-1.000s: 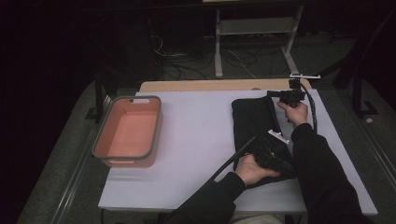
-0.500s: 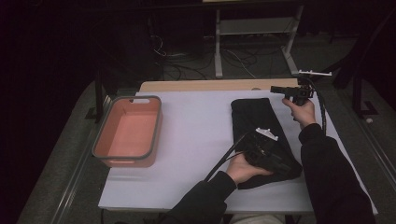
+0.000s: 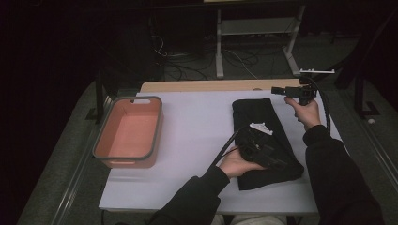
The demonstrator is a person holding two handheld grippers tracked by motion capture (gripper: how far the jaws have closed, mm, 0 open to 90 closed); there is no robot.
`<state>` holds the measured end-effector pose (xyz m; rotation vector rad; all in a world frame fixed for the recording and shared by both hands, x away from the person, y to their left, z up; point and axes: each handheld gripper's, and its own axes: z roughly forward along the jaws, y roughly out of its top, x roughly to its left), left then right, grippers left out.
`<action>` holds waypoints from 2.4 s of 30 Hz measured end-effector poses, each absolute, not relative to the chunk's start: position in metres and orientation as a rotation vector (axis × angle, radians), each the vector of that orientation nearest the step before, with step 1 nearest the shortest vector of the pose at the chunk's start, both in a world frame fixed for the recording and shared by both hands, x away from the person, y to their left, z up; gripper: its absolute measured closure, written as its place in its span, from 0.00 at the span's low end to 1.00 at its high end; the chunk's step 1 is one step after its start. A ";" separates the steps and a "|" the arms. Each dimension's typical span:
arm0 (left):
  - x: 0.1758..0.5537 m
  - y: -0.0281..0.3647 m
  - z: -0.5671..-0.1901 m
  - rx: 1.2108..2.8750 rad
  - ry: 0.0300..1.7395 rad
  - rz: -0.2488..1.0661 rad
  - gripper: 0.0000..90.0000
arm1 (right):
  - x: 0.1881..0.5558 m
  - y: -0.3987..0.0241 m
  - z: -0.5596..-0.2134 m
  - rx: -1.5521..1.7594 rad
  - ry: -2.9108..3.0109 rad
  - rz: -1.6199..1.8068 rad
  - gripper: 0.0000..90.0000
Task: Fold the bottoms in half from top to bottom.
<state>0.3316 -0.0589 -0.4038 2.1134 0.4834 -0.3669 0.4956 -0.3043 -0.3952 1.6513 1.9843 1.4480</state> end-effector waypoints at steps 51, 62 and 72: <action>0.416 0.000 -0.358 2.084 0.692 -0.148 0.00 | 0.484 -0.293 -0.383 1.556 2.155 1.408 0.00; 0.431 0.003 -0.370 2.046 0.748 -0.114 0.00 | 0.485 -0.290 -0.387 1.547 2.165 1.412 0.00; 0.448 0.003 -0.389 2.030 0.812 -0.094 0.00 | 0.489 -0.285 -0.402 1.566 2.188 1.403 0.00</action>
